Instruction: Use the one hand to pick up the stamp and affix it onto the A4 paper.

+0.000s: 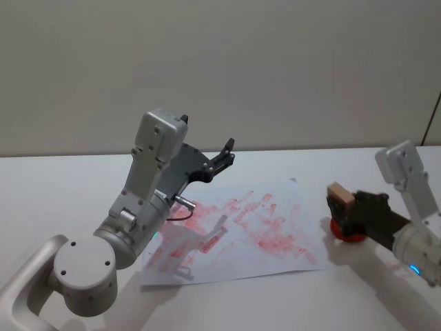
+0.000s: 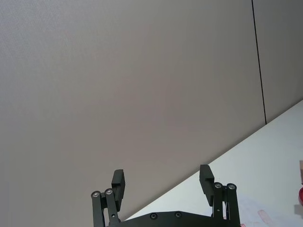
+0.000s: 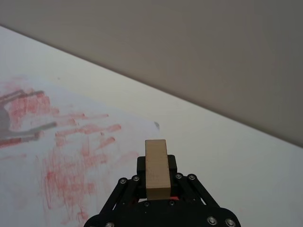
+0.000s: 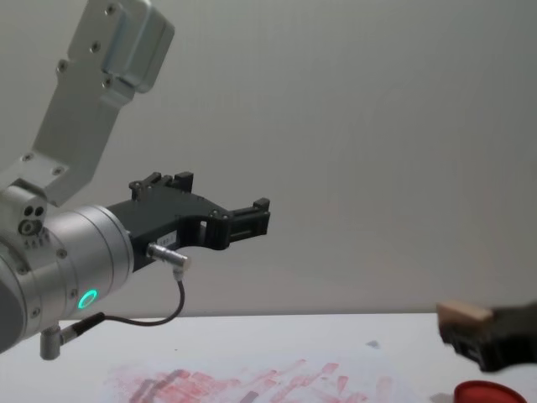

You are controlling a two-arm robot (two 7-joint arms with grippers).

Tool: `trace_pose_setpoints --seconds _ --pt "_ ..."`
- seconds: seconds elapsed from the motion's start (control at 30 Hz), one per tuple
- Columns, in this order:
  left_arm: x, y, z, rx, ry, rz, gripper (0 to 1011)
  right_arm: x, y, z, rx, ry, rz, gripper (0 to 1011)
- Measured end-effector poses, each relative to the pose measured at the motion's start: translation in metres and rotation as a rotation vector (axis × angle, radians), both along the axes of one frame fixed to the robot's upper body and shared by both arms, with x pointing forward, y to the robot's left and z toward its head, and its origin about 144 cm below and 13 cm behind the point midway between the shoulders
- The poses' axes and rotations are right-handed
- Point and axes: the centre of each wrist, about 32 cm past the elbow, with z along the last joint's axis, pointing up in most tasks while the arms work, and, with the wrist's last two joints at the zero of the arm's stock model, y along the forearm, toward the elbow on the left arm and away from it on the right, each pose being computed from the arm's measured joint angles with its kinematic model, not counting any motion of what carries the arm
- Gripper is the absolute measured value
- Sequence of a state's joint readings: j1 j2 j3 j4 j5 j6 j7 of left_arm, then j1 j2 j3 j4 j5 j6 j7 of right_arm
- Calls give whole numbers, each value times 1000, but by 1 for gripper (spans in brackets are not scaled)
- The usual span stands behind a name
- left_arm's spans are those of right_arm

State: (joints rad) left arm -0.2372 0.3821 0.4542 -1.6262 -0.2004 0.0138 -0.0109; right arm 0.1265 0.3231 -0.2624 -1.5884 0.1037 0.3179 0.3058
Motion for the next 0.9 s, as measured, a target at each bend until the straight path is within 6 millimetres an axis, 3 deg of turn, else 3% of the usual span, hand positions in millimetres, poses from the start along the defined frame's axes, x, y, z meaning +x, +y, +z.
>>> trace_pose_setpoints --seconds 0.4,0.9 --pt "0 0 0 0 0 0 1001 23 21 11 57 -91 128 224" --pt "0 0 0 0 0 0 1001 39 47 -5 106 13 231 224"
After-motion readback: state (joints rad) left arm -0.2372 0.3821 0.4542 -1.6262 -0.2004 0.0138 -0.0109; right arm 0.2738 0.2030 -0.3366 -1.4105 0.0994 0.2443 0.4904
